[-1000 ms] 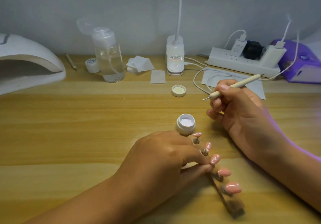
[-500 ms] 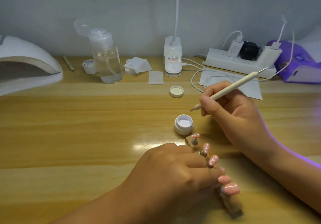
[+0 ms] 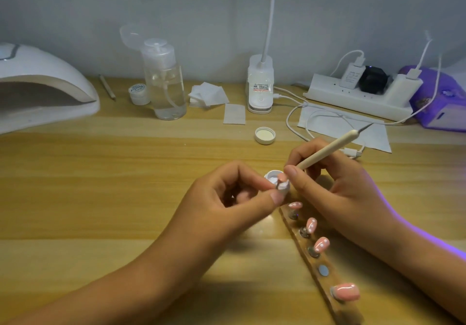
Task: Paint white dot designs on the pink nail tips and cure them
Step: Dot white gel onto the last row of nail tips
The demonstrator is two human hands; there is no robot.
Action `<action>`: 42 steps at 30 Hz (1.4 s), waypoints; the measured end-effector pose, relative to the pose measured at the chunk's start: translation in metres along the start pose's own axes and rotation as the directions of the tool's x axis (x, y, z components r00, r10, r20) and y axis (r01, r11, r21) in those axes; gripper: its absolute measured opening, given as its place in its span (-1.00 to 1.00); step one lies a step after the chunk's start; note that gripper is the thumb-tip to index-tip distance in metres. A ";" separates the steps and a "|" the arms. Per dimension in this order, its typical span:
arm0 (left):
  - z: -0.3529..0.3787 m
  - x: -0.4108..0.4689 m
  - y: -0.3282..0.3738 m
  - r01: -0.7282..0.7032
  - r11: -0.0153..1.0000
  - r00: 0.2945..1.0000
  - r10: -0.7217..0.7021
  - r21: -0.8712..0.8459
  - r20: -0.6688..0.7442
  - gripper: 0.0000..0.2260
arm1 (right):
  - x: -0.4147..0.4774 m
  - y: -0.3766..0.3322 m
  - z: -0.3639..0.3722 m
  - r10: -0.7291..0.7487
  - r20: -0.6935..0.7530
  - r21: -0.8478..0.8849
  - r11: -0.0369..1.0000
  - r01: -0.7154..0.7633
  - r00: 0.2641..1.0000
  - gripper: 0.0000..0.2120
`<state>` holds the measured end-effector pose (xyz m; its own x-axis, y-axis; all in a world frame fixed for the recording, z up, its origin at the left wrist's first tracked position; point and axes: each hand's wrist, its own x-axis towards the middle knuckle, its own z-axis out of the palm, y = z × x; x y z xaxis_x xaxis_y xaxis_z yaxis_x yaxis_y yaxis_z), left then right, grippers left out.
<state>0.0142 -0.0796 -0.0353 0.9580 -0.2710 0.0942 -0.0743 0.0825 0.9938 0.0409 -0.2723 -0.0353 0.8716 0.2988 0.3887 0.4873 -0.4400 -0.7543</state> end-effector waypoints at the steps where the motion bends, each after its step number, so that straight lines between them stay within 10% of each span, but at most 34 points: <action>1: -0.001 0.002 0.000 0.011 1.000 1.000 -0.011 -0.021 -0.007 -0.82 | 0.000 0.000 0.000 0.006 0.001 -0.009 1.000 -0.006 1.000 -0.95; 10: 0.002 0.003 0.005 0.044 0.995 0.996 -0.037 -0.091 0.077 -0.90 | -0.001 -0.005 -0.003 0.060 -0.141 0.202 0.979 -0.030 0.988 -0.93; 17: 0.004 0.001 0.003 0.046 0.999 0.991 -0.045 -0.007 0.123 -0.91 | 0.001 -0.005 -0.005 0.222 -0.066 0.746 0.658 -0.099 0.973 -0.91; 42: 0.004 0.001 0.003 0.059 0.998 0.993 -0.061 0.022 0.103 -0.92 | -0.006 -0.013 -0.001 0.123 0.041 0.726 0.678 -0.114 0.992 -0.99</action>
<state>0.0140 -0.0838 -0.0322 0.9270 -0.3729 0.0392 -0.0240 0.0453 0.9987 0.0297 -0.2695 -0.0275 0.9220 0.2768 0.2706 0.1910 0.2827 -0.9400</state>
